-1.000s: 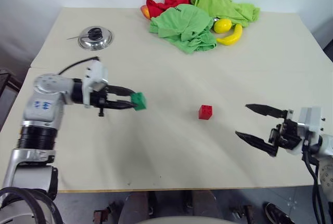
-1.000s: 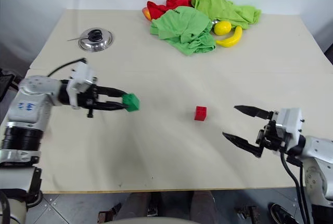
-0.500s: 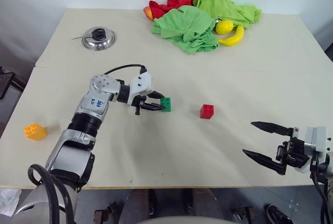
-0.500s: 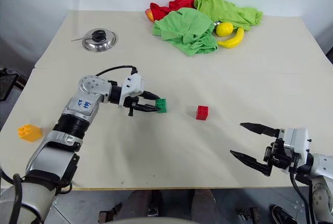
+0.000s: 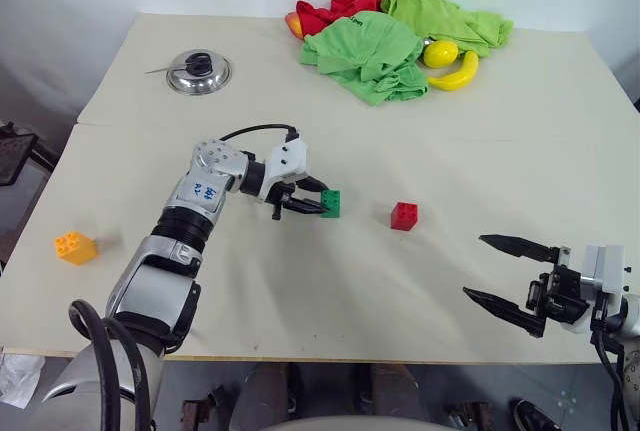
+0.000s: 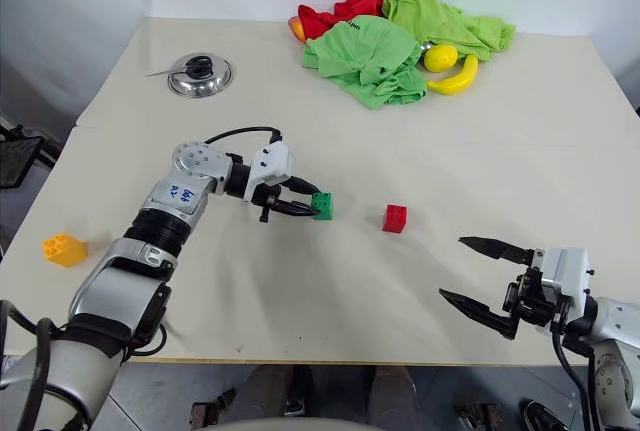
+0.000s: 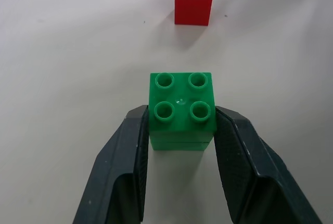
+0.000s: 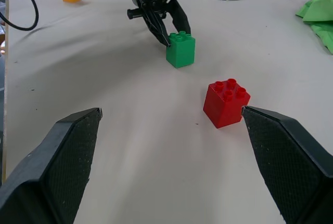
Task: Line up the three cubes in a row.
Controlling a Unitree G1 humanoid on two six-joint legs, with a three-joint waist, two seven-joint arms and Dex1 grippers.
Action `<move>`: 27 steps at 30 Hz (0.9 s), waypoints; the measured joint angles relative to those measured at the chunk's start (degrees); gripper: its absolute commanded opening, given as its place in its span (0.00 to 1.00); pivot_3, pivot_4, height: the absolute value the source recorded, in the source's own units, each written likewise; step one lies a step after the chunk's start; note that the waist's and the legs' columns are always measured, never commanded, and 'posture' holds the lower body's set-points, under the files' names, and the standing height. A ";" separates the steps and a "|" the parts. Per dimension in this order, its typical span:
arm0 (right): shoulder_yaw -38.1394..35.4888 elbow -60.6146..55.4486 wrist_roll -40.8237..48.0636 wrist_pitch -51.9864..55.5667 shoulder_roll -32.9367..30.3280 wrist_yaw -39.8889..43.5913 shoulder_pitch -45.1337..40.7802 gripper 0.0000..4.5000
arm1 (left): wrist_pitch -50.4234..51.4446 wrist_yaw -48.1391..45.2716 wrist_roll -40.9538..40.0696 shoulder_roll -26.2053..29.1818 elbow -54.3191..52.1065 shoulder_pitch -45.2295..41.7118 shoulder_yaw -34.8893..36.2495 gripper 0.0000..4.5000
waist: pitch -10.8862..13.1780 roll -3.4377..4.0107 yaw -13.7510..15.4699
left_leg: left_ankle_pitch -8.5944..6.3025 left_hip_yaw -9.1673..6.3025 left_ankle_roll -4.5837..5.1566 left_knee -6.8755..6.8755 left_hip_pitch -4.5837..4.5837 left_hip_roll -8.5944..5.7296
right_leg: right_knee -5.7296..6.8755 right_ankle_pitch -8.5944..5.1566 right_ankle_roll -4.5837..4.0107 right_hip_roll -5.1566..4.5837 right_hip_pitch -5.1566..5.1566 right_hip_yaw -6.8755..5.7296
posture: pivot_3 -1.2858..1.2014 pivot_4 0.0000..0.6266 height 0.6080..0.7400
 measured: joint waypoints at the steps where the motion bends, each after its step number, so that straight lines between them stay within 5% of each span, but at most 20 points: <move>1: 0.12 0.30 -0.10 -0.05 0.00 0.02 -0.09 1.00 | 0.17 0.01 0.15 -0.51 0.53 -0.37 -0.02 0.32 | 0.00 0.00 0.01 | 0.00 0.00 0.00 0.00 -0.01 -0.01 | 0.00 0.00 0.00 0.00 0.00 -0.01 | 0.52 0.24 1.00; 11: 0.96 2.40 -0.45 -1.23 0.14 0.52 -2.29 1.00 | 3.75 -4.28 -1.29 1.17 -4.11 -0.02 1.49 1.00 | 0.00 0.00 -0.71 | 0.01 0.01 -0.01 -0.01 -0.02 0.05 | -0.01 0.00 0.00 0.06 -0.04 -0.02 | 0.52 0.24 1.00; 15: 3.16 2.84 -0.40 -1.25 1.42 0.80 -5.00 1.00 | 5.42 -4.79 -5.30 5.33 -11.14 3.99 6.29 1.00 | 0.00 0.02 -1.26 | 0.01 0.00 -0.02 0.00 0.00 0.23 | 0.04 0.00 -0.01 0.04 -0.03 0.01 | 0.52 0.24 1.00; 20: 6.40 1.46 0.37 -0.56 3.98 -0.33 -10.21 1.00 | 7.05 -2.32 -15.44 9.52 -28.82 19.34 17.49 1.00 | 0.01 0.06 -2.06 | -0.01 -0.06 -0.06 0.00 0.03 0.30 | 0.07 -0.02 -0.04 0.02 -0.02 0.01 | 0.52 0.24 1.00; 27: 12.32 -4.31 1.60 1.26 6.57 -1.19 -13.51 1.00 | 14.17 19.65 -22.44 8.81 -57.42 48.73 40.84 1.00 | 0.03 0.15 -1.71 | -0.06 -0.30 -0.02 -0.01 0.08 0.20 | 0.00 -0.03 -0.07 -0.27 0.14 -0.08 | 0.52 0.24 1.00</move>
